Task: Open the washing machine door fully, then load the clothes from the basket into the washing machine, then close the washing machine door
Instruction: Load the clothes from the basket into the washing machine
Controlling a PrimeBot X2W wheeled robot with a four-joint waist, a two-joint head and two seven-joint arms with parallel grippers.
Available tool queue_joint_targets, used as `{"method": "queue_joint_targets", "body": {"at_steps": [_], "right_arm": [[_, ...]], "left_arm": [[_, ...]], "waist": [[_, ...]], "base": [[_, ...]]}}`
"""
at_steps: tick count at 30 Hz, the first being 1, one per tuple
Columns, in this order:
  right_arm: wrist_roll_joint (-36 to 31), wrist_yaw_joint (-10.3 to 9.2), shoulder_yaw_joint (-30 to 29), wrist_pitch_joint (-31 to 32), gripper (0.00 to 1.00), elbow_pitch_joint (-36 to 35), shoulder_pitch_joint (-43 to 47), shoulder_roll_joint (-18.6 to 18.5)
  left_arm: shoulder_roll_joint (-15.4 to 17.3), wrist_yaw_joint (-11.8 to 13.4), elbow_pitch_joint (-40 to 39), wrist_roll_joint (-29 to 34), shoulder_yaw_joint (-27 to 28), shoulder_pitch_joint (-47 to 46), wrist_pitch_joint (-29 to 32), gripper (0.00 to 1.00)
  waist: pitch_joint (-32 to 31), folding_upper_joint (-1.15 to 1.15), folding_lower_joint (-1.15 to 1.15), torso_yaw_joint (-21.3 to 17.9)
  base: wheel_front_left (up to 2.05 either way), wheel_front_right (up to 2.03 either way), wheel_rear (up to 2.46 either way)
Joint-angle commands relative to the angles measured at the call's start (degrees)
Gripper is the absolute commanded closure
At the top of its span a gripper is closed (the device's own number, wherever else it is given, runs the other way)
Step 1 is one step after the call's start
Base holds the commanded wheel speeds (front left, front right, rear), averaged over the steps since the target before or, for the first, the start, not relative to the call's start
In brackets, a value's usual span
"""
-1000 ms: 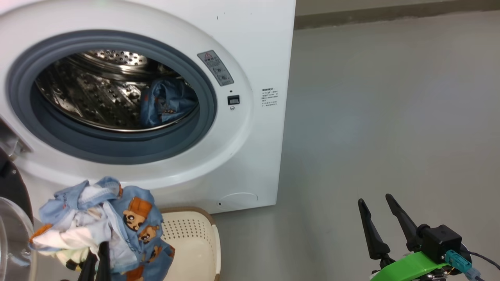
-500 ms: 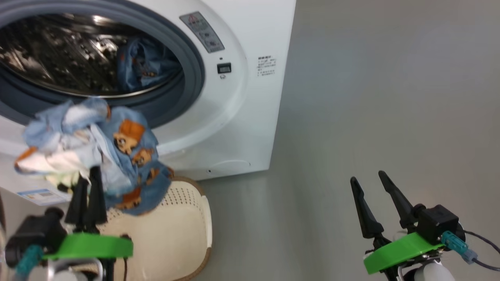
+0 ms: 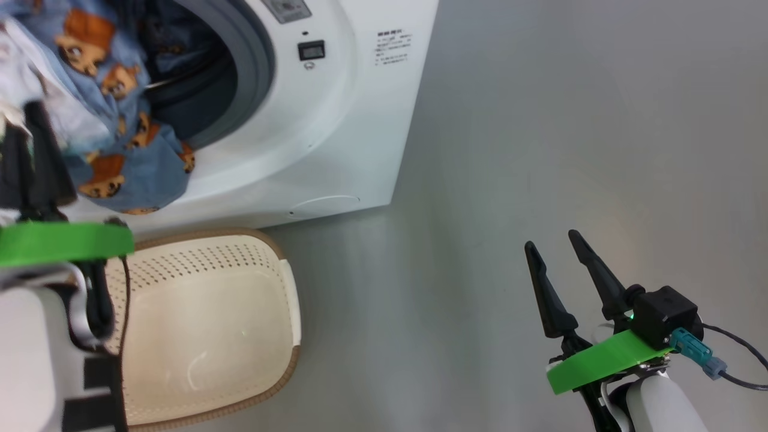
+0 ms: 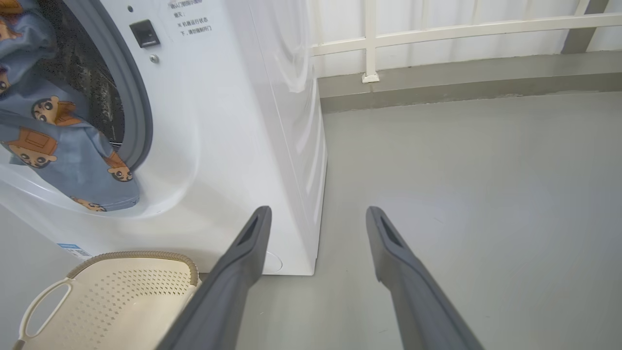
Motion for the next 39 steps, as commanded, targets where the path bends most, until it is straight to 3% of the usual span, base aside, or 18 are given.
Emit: {"method": "queue_joint_targets", "body": {"at_steps": [1,10,16,22,31,39], "right_arm": [[0.64,0.09,1.51,-0.68,0.00,-1.32,-1.40,0.19],[1.17,0.09,1.83,-0.68,0.00,-1.50,-2.71,0.25],[1.80,0.09,2.39,-0.68,0.00,-1.64,-3.76,0.28],[2.95,0.09,3.18,-0.68,0.00,-1.55,-4.72,0.29],[4.23,0.09,4.93,-0.68,0.00,-1.59,-5.90,0.30],[5.06,0.09,5.33,-0.68,0.00,-2.05,-5.72,0.30]], "left_arm": [[2.46,-0.57,-0.53,0.52,2.13,-3.30,-0.36,1.00],[4.50,-1.29,5.92,2.01,2.61,-12.86,-0.36,1.00],[7.53,-1.56,17.28,2.93,1.28,-20.04,-0.20,1.00],[10.76,-1.83,27.75,2.89,-1.27,-29.93,5.69,1.00],[12.34,-2.04,38.02,1.56,-5.07,-42.23,18.89,1.00],[13.60,-2.07,41.40,1.25,-6.57,-47.32,18.78,1.00]], "waist": [[2.33,0.00,-0.01,-1.67],[6.51,0.00,-0.01,-2.97],[10.64,0.00,-0.01,-3.69],[13.94,0.00,-0.01,-4.02],[17.61,0.00,-0.01,-4.85],[20.65,0.00,-0.01,-5.88]], "base": [[0.00,0.00,0.00],[0.00,0.00,0.00],[0.00,0.00,0.00],[0.00,0.00,0.00],[0.00,0.00,0.00],[0.00,0.00,0.00]]}}
